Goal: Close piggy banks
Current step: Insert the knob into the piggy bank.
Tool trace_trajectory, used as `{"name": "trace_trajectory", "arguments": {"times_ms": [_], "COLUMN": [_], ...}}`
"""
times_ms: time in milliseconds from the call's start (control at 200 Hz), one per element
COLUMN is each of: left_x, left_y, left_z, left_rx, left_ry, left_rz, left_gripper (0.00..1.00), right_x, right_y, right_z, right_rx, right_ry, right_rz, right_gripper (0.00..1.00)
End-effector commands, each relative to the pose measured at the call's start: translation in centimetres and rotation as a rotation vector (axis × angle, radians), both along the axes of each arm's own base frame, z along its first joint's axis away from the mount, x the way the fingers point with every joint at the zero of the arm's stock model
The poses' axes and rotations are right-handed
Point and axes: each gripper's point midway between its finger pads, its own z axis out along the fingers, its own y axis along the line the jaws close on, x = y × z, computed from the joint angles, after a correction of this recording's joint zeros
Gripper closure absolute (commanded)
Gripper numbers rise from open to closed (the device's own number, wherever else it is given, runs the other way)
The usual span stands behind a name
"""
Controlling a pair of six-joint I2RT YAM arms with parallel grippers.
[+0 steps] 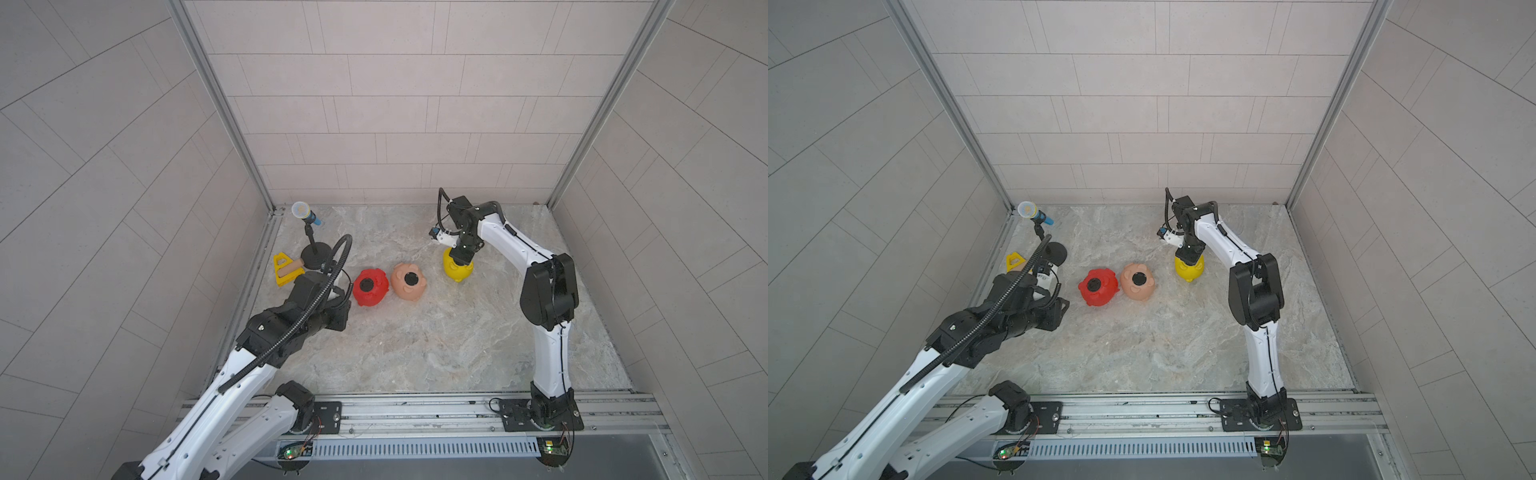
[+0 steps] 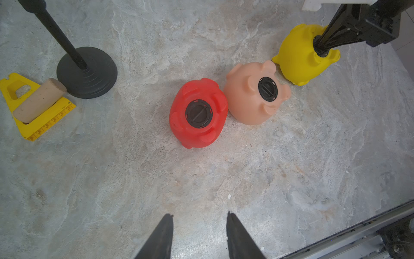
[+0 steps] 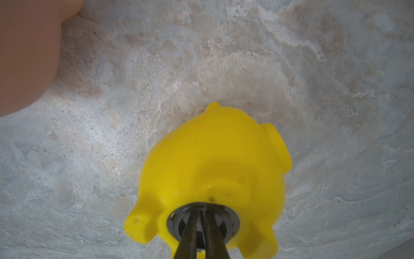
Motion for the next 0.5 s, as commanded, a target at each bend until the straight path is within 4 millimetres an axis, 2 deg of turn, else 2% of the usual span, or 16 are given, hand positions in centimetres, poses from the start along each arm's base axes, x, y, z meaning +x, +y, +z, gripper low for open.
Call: {"name": "trace_trajectory", "arguments": {"times_ms": [0,215,495], "left_x": [0.1,0.1,0.1], "left_y": [0.1,0.1,0.1], "left_z": [0.0,0.0,0.0], "left_rx": [-0.003,-0.002,-0.002], "left_ry": [-0.012,-0.013,-0.012], "left_rz": [0.002,0.003,0.003], "left_gripper": [0.56,0.56,0.56], "right_x": [-1.1,-0.8,-0.1], "right_y": [-0.2,-0.4,0.2], "right_z": [-1.7,-1.5,-0.6], "right_rx": [-0.033,-0.04,0.02], "right_ry": [0.076,0.071,0.038], "right_rz": [-0.013,-0.065,-0.15], "right_gripper": [0.9,1.0,1.0]}}
